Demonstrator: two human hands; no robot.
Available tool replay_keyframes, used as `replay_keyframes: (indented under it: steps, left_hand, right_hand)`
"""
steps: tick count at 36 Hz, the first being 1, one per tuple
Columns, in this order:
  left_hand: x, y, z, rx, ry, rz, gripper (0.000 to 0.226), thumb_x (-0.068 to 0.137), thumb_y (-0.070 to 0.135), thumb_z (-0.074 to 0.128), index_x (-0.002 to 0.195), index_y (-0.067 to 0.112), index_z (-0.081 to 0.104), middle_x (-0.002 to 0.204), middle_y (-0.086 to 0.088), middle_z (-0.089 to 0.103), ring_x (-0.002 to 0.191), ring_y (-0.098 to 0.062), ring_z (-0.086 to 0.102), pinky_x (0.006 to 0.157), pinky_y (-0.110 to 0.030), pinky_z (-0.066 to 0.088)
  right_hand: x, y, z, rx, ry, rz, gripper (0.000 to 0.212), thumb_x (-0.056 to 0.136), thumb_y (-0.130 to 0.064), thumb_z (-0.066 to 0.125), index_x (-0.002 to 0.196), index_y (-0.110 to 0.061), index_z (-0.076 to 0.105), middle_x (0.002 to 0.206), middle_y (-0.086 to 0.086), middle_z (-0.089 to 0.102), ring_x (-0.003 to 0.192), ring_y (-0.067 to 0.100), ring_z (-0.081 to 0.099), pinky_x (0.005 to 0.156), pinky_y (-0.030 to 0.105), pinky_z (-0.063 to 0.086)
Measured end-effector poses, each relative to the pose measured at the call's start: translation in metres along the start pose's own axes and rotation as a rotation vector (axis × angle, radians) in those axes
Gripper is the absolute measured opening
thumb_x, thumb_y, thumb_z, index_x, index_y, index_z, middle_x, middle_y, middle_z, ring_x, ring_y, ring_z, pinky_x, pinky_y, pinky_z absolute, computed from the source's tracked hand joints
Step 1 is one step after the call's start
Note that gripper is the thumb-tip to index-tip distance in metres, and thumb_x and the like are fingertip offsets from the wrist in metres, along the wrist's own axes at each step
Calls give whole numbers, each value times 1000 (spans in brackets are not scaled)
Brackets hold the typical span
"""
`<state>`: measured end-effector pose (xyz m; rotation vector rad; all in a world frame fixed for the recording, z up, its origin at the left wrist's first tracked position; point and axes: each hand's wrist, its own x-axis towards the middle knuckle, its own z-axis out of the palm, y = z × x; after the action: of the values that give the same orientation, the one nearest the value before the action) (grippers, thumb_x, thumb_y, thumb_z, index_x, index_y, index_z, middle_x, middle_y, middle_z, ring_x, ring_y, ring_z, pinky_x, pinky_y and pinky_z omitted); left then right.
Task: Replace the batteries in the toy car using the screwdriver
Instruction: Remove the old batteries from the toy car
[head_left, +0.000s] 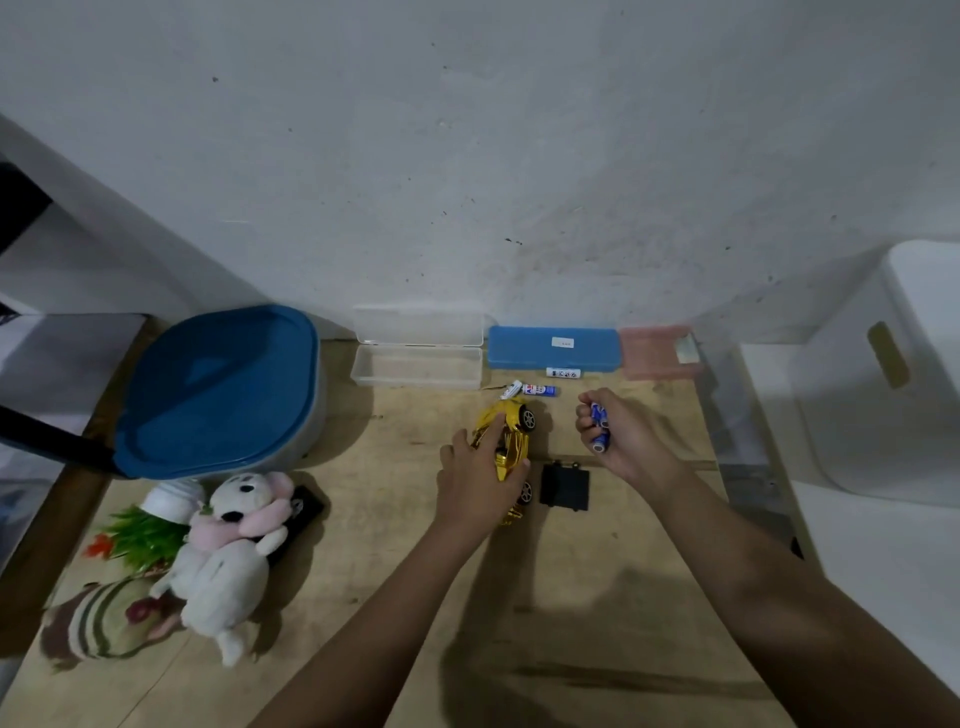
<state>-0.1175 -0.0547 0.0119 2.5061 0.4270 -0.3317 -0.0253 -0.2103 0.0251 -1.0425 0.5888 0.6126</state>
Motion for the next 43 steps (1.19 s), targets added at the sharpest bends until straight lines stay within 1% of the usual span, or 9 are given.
replay_keyframes:
  steps: [5, 10, 15, 22, 26, 29, 33, 40, 43]
  left_hand:
    - [-8, 3, 7, 272, 103, 1, 67, 91, 48, 46, 147, 30, 14, 144, -13, 26, 128, -30, 29, 100, -39, 34]
    - [-13, -9, 8, 354, 103, -22, 72, 89, 49, 49, 148, 29, 11, 145, -13, 22, 127, -29, 29, 99, -37, 32]
    - [-12, -8, 7, 251, 38, -39, 79, 87, 47, 52, 149, 29, 6, 147, -14, 14, 132, -30, 22, 104, -39, 31]
    - [-10, -7, 2, 83, -2, -54, 84, 85, 35, 61, 149, 25, 8, 150, -14, 4, 138, -31, 8, 108, -38, 29]
    - [-1, 3, -1, 4, 104, 52, 75, 86, 21, 60, 148, 18, 17, 155, -7, 0, 143, -25, -2, 112, -36, 25]
    - [17, 24, -1, -104, 140, 165, 65, 88, 16, 58, 145, 18, 27, 155, -4, 12, 142, -22, 10, 113, -33, 22]
    - [51, 62, 4, -164, 79, 274, 59, 89, 11, 58, 142, 11, 33, 149, -7, 27, 138, -19, 25, 107, -16, 18]
    - [114, 124, 26, -120, -77, 460, 58, 89, 9, 56, 143, 8, 32, 148, -9, 31, 138, -20, 25, 106, -13, 11]
    - [132, 140, 39, -105, -129, 482, 62, 88, 17, 61, 142, 7, 33, 147, -8, 32, 136, -20, 29, 106, -15, 18]
  right_hand:
    - [-2, -2, -7, -12, 28, -18, 12, 94, -13, 43, 84, -11, 49, 65, 1, 45, 46, 5, 43, 36, 12, 35]
    - [-3, -6, -9, -12, 61, -27, 13, 93, -12, 44, 81, -10, 49, 66, 2, 46, 48, 7, 44, 37, 13, 37]
    - [-1, -8, -7, 19, 96, -15, 15, 91, -9, 48, 76, -8, 51, 69, 3, 50, 54, 11, 49, 38, 15, 42]
    - [4, -21, -17, 36, 55, -85, 12, 89, -8, 44, 82, -12, 53, 69, 0, 49, 49, 9, 44, 36, 15, 31]
    - [10, -34, -35, -7, -6, -137, 14, 88, -11, 40, 76, -14, 48, 60, -4, 44, 38, 5, 37, 31, 14, 24]
    - [19, -43, -53, 21, -16, -140, 14, 88, -12, 39, 77, -16, 46, 51, -8, 43, 33, 3, 33, 28, 13, 20]
    - [29, -53, -71, -93, 102, -96, 21, 93, -17, 38, 75, -16, 49, 43, -7, 43, 27, 2, 30, 26, 11, 18]
    - [42, -59, -89, -360, 294, -107, 19, 94, -22, 41, 76, -19, 48, 60, -2, 41, 29, 3, 31, 32, 14, 18]
    - [49, -54, -94, -355, 299, -202, 24, 97, -23, 42, 73, -18, 47, 59, -1, 41, 38, 5, 35, 33, 15, 22]
